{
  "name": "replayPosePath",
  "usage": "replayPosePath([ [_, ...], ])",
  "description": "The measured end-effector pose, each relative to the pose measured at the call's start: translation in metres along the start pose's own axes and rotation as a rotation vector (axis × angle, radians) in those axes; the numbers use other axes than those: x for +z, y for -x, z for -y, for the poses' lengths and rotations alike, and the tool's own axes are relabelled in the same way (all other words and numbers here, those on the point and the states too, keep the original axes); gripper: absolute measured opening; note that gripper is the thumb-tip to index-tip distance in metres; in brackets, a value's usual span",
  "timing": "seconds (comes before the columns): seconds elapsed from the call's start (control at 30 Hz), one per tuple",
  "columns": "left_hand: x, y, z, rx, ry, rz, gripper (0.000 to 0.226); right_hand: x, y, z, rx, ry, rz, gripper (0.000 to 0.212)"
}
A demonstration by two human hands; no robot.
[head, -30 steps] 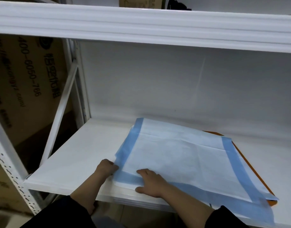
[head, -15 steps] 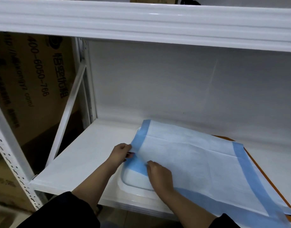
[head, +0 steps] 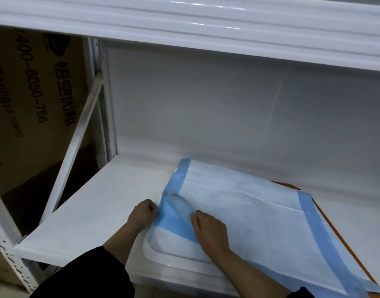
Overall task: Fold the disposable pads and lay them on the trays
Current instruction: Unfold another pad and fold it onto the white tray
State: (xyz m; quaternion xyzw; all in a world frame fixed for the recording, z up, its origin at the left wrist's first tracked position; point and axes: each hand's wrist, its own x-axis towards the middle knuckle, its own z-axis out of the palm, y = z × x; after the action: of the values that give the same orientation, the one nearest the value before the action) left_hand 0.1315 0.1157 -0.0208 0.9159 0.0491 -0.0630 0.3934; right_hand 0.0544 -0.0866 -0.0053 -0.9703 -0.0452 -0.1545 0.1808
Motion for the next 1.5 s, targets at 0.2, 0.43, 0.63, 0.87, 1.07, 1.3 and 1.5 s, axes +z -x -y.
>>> replayPosePath([
  [0.2, 0.000, 0.001, -0.011, 0.118, -0.357, -0.144, 0.008, -0.003, -0.003, -0.005, 0.010, -0.005, -0.014, 0.034],
  [0.43, -0.013, 0.009, -0.054, 0.587, -0.296, -0.323, 0.029, -0.031, -0.015, -0.011, 0.019, -0.048, -0.110, 0.031],
  [0.63, -0.023, 0.015, -0.096, 0.575, -0.178, -0.293, 0.015, -0.066, -0.033, -0.020, 0.028, -0.049, -0.207, 0.031],
  [0.87, -0.028, 0.022, -0.126, 0.336, 0.413, -0.051, 0.022, -0.095, -0.052, -0.020, 0.033, -0.012, -0.276, 0.033],
  [1.07, -0.031, 0.020, -0.128, 0.215, 0.244, -0.208, 0.019, -0.101, -0.058, -0.020, -0.021, -0.020, -0.303, 0.033],
  [1.3, -0.045, 0.027, -0.139, -0.181, 0.830, -0.012, 0.029, -0.107, -0.070, -0.015, -0.096, 0.059, -0.357, 0.031],
  [1.5, -0.044, 0.035, -0.090, -0.370, 0.895, 0.045, 0.017, -0.085, -0.060, 0.002, -0.270, 0.197, -0.423, 0.030],
])
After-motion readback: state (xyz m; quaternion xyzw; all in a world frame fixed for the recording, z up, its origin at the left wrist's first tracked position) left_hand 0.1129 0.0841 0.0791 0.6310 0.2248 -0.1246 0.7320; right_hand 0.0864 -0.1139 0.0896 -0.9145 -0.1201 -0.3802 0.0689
